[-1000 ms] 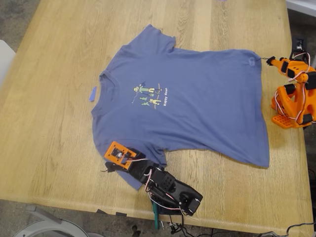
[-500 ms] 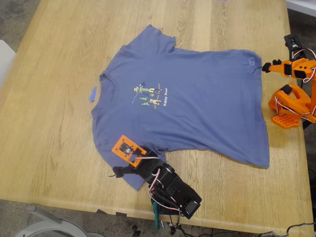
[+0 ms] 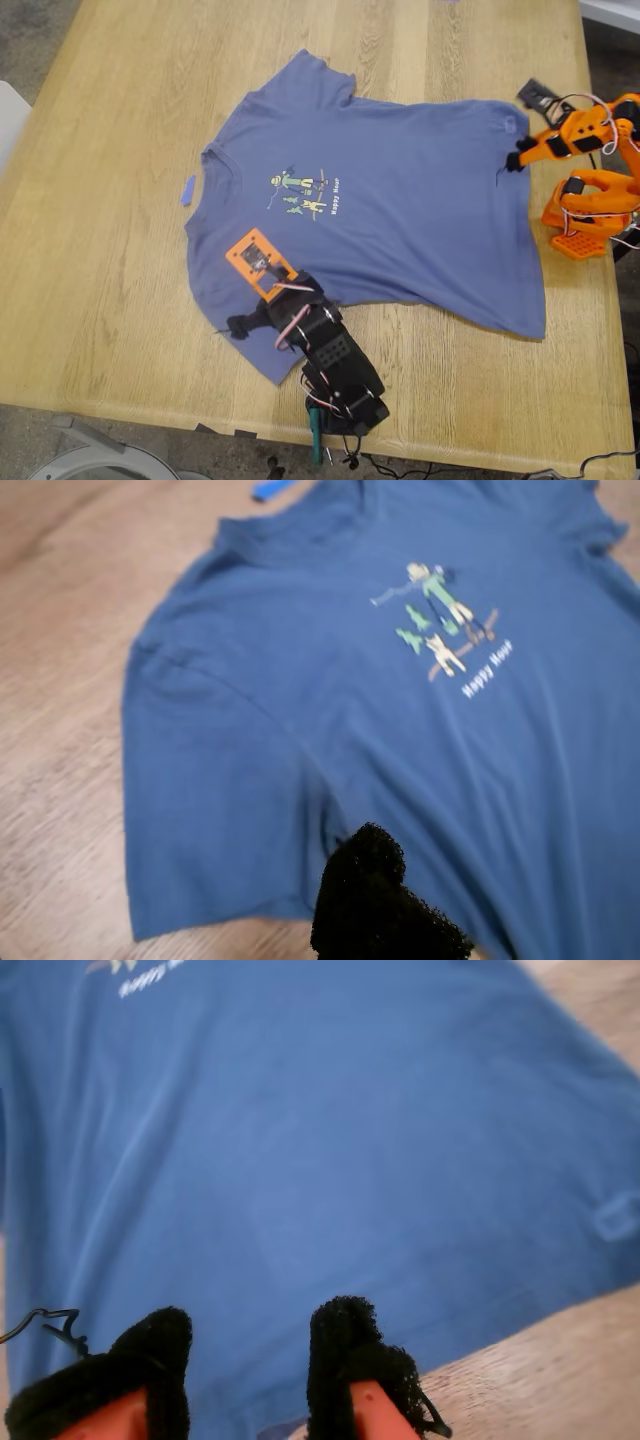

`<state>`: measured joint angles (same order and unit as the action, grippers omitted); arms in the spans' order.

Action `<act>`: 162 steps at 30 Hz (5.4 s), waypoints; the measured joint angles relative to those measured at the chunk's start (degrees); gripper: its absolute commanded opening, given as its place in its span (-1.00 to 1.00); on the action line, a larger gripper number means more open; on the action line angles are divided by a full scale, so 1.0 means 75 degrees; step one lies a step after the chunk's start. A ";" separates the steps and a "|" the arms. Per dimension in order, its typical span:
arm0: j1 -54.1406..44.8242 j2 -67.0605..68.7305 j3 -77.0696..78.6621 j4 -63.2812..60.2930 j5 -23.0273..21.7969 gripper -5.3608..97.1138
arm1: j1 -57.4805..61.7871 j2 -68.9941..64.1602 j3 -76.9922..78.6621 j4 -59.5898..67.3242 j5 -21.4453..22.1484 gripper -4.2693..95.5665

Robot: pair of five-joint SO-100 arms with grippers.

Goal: Fold a T-shirt

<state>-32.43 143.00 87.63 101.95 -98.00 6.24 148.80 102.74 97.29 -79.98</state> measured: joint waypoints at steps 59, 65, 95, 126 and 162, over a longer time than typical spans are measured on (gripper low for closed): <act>-0.0750 -0.6469 0.2250 -0.9996 0.0750 0.58 | -0.2297 -0.8508 -0.3023 -0.8074 0.1008 -0.27; -0.0938 -0.7863 0.1500 -1.0324 0.0750 0.58 | -0.2285 -0.9176 -0.3844 -0.8004 0.0902 -0.28; -0.0996 -1.2586 -0.3129 -1.0547 0.0738 0.47 | -0.2625 -0.8543 -0.1816 -0.7734 0.1066 -0.31; -0.0762 -1.3664 -0.3785 -0.9984 -0.0621 -0.34 | -0.2473 -0.8766 -0.1465 -0.8918 0.1078 -0.30; -0.0773 -1.4449 -0.4828 -0.9445 -0.0891 -0.90 | -0.2086 -0.9070 -0.0457 -1.0770 0.1687 -0.27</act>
<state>-38.23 34.63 51.42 31.11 -104.68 -9.40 80.77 99.32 16.52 -67.32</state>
